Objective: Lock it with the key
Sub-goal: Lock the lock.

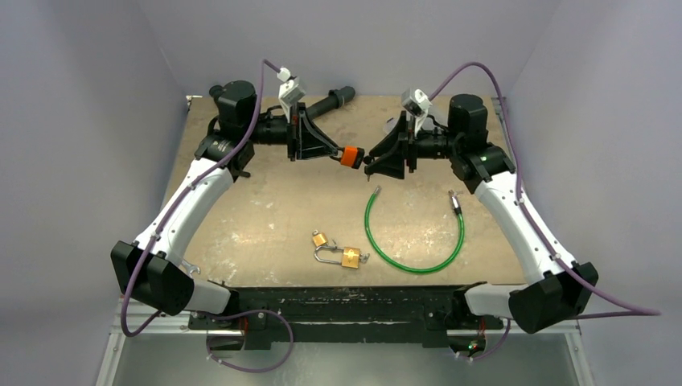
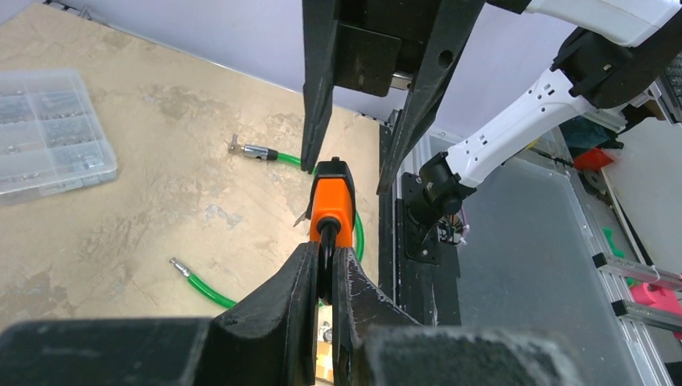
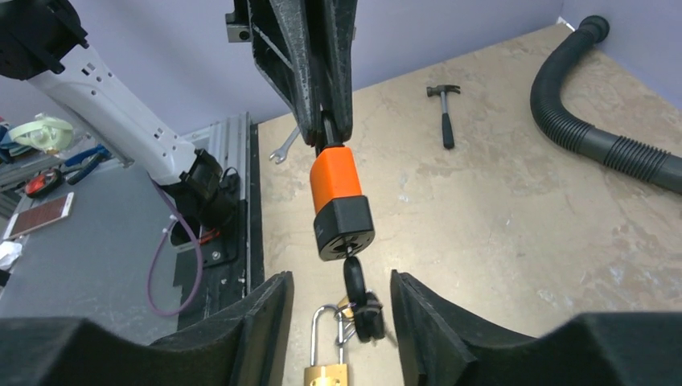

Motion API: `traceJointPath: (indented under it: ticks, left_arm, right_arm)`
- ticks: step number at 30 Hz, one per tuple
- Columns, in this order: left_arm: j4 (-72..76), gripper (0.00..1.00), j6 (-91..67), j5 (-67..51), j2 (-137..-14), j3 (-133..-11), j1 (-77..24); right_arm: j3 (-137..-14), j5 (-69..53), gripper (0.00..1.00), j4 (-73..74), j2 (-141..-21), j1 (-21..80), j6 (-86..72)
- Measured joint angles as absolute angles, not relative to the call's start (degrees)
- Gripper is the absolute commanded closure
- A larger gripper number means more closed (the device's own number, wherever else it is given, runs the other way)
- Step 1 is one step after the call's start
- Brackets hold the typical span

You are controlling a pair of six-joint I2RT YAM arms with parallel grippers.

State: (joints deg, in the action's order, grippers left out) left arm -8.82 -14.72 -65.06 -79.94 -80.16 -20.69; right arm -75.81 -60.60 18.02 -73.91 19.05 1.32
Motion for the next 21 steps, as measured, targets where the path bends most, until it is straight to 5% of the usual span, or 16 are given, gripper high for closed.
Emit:
traceJointPath:
  ticks: [7,21]
  left_arm:
    - [-8.84,1.00,-14.39,-65.67,-79.94,-80.16,-20.69]
    - [-7.75,1.00,-15.88,-66.35,-79.94,-80.14,-20.69]
  right_arm:
    - [-76.14,-60.82,0.55,20.67,-73.03,18.79,4.14]
    - [-76.29,-61.17,0.91,20.29,-73.12,18.72,3.16]
